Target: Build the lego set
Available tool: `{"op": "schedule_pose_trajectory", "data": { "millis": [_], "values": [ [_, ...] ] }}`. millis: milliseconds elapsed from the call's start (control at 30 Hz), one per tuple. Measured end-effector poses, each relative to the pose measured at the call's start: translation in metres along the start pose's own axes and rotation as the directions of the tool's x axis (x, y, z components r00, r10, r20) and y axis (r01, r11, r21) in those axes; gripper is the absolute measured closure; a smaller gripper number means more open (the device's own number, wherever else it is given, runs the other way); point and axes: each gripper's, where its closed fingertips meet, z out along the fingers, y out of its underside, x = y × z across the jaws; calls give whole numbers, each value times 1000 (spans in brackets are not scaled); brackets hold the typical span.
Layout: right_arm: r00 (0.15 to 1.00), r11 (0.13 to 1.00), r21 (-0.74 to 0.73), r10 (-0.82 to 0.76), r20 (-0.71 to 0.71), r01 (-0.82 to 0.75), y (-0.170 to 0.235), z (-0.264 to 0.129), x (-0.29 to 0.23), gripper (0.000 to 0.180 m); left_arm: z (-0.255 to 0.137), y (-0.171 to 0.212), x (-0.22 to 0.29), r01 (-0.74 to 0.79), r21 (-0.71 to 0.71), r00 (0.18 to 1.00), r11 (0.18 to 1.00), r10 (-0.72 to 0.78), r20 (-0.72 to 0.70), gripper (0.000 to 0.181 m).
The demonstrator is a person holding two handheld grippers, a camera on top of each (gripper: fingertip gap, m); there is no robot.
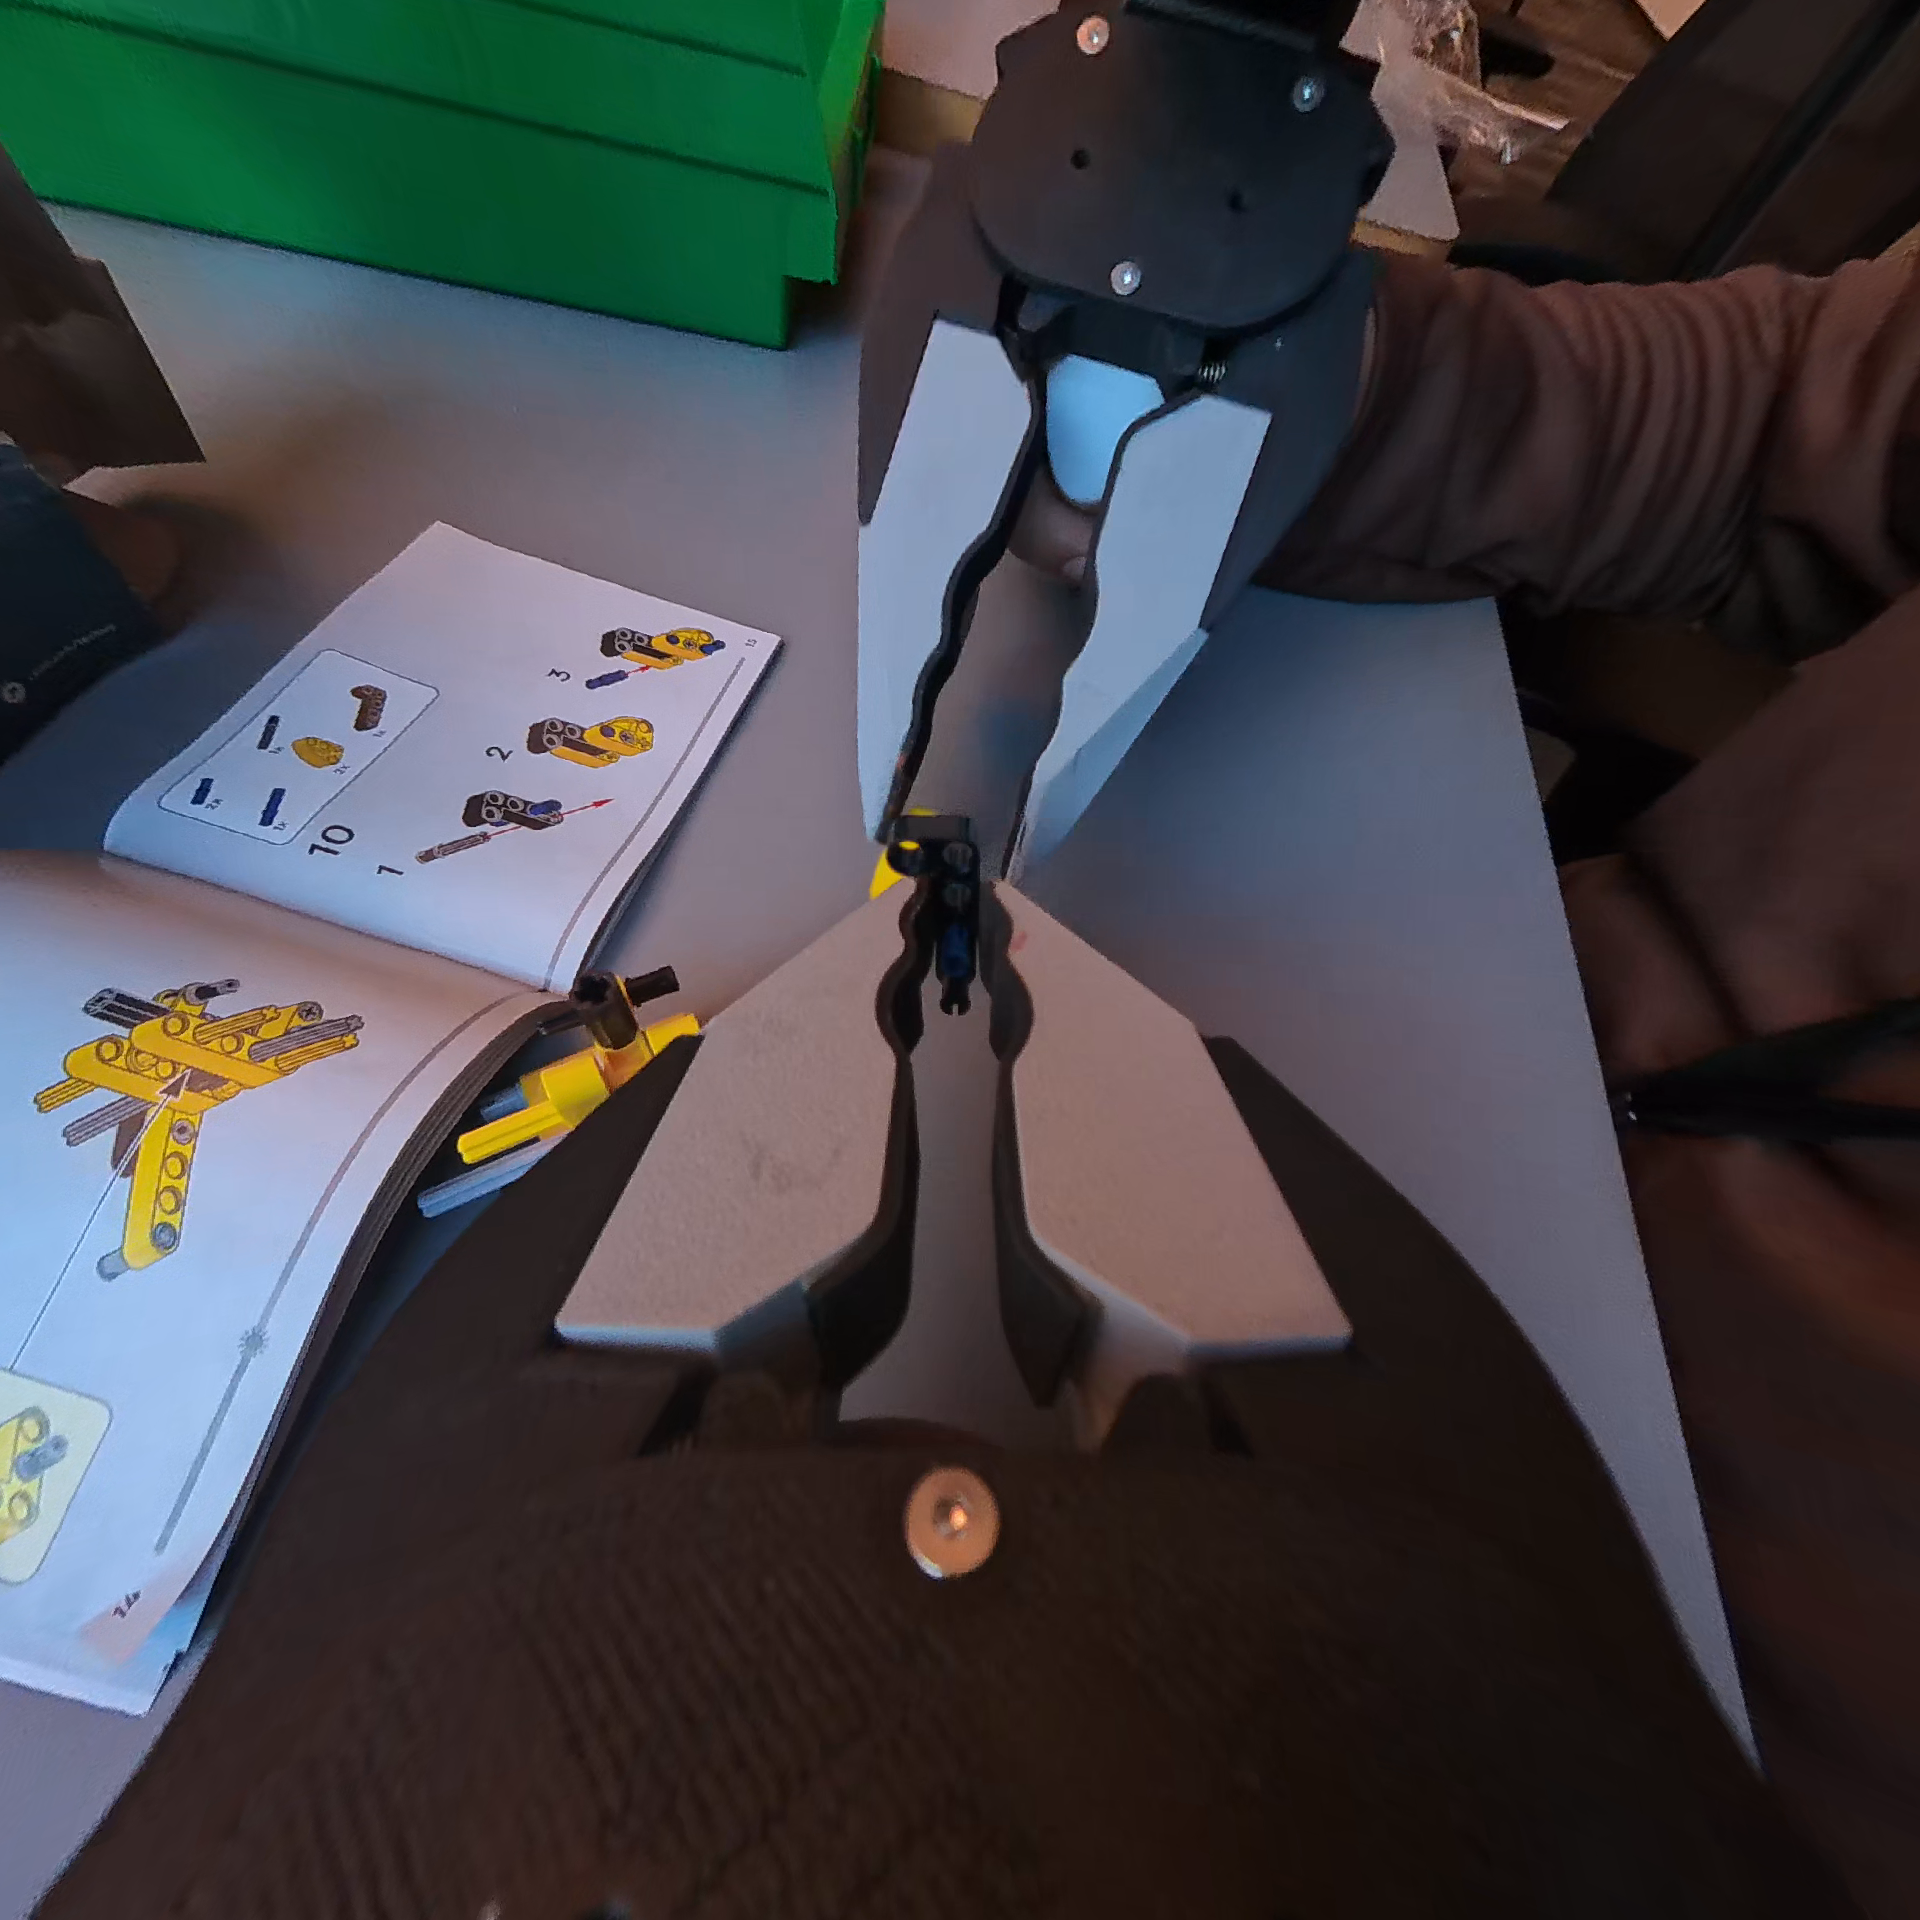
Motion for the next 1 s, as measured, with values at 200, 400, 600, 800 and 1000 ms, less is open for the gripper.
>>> {"op": "schedule_pose_trajectory", "data": {
  "millis": [200,400,600,800,1000],
  "values": [
    [998,996,-60,61,1,-61,14,-3,8,160,7,7,-4,-15,-66,999,998,17,27,176],
    [999,998,-45,-36,-32,34,13,-21,12,156,8,9,-2,-48,-81,998,996,51,41,176],
    [983,981,-55,-184,7,185,16,-40,9,160,8,12,3,-101,-96,994,990,104,28,176],
    [952,925,-222,-303,54,307,29,-15,16,149,7,13,3,-107,-102,993,989,110,29,176],
    [971,953,-205,-201,128,224,31,-14,2,171,3,14,-8,28,-95,999,995,-26,32,176]
  ]
}}
